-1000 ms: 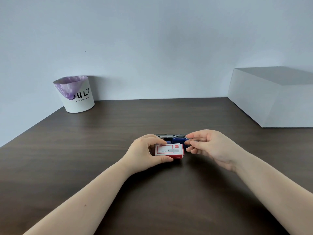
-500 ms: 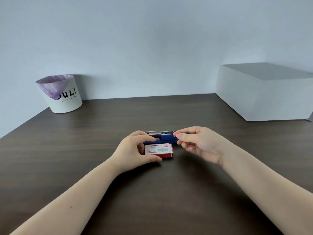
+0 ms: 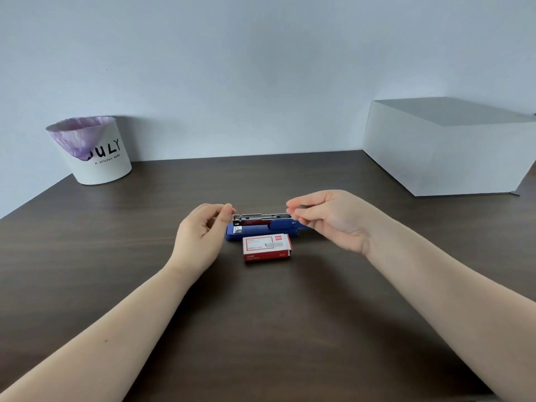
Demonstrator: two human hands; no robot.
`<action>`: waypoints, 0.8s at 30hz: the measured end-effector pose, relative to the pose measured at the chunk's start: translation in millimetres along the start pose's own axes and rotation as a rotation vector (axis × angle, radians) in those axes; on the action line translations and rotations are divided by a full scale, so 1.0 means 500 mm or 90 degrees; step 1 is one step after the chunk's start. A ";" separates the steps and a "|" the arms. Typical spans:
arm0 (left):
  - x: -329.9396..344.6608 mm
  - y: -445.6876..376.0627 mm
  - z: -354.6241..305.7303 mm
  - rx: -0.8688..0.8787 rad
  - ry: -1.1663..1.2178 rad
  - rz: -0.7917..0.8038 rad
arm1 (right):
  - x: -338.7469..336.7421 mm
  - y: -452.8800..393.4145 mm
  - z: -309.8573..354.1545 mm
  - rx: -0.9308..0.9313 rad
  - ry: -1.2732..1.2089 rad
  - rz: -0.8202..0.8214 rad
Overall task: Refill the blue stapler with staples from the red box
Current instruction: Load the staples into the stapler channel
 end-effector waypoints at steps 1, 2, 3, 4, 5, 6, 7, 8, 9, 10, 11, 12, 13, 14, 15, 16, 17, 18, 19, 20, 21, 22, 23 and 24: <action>-0.002 -0.003 0.000 -0.009 0.009 -0.005 | 0.006 -0.001 0.002 0.008 -0.018 0.001; -0.003 -0.004 0.001 -0.016 0.015 -0.006 | 0.011 -0.002 0.002 0.018 -0.039 -0.003; -0.003 -0.004 0.001 -0.023 0.019 -0.003 | 0.016 -0.001 0.000 0.025 -0.058 -0.011; -0.002 -0.003 0.001 -0.030 0.024 0.000 | 0.020 0.000 -0.002 0.027 -0.068 -0.022; -0.001 -0.003 0.002 -0.035 0.030 0.003 | 0.024 0.000 -0.004 0.025 -0.064 -0.034; -0.001 -0.001 0.002 -0.040 0.034 0.004 | 0.026 0.001 -0.006 0.019 -0.048 -0.046; 0.000 0.000 0.002 -0.043 0.034 0.004 | 0.027 0.001 -0.008 0.009 -0.028 -0.056; 0.000 0.001 0.002 -0.044 0.032 0.004 | 0.027 0.000 -0.009 -0.001 -0.005 -0.063; 0.000 0.001 0.001 -0.042 0.027 0.005 | 0.027 0.000 -0.010 -0.010 0.023 -0.068; 0.000 0.001 0.000 -0.038 0.020 0.008 | 0.024 0.000 -0.010 -0.023 0.066 -0.072; 0.000 0.001 0.000 -0.035 0.013 0.010 | 0.019 0.000 -0.010 -0.038 0.126 -0.075; -0.001 0.000 0.001 -0.033 0.010 0.012 | 0.014 -0.002 -0.009 -0.057 0.193 -0.079; -0.001 0.000 0.003 -0.034 0.013 0.012 | 0.009 -0.003 -0.008 -0.078 0.251 -0.086; 0.000 -0.001 0.005 -0.037 0.018 0.012 | 0.004 -0.006 -0.006 -0.096 0.287 -0.097; 0.000 -0.001 0.006 -0.040 0.022 0.013 | -0.001 -0.009 -0.004 -0.110 0.294 -0.107; 0.000 -0.001 0.007 -0.042 0.026 0.014 | -0.004 -0.012 -0.002 -0.119 0.277 -0.113; 0.000 -0.001 0.007 -0.043 0.029 0.014 | -0.006 -0.015 0.000 -0.122 0.247 -0.115; -0.001 -0.001 0.007 -0.043 0.030 0.015 | -0.007 -0.017 0.001 -0.119 0.217 -0.113; -0.001 -0.001 0.006 -0.043 0.030 0.014 | -0.007 -0.020 0.002 -0.111 0.192 -0.108; -0.001 -0.001 0.006 -0.042 0.027 0.013 | -0.009 -0.023 0.001 -0.100 0.172 -0.100; -0.001 -0.001 0.007 -0.042 0.023 0.012 | -0.010 -0.027 -0.001 -0.091 0.154 -0.088; -0.002 -0.001 0.007 -0.043 0.019 0.012 | -0.012 -0.031 -0.005 -0.082 0.136 -0.076; -0.001 -0.002 0.007 -0.043 0.016 0.013 | -0.014 -0.036 -0.009 -0.075 0.125 -0.066; -0.001 -0.002 0.007 -0.042 0.013 0.013 | -0.016 -0.040 -0.013 -0.071 0.130 -0.059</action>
Point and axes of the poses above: each hand's wrist, its own y-axis away from the middle knuckle, its own x-axis out of the palm, z = x × y, the point moved 2 cm from there along -y, towards the middle knuckle, and after that the axes turned 2 degrees about -x, right-handed, at the moved point
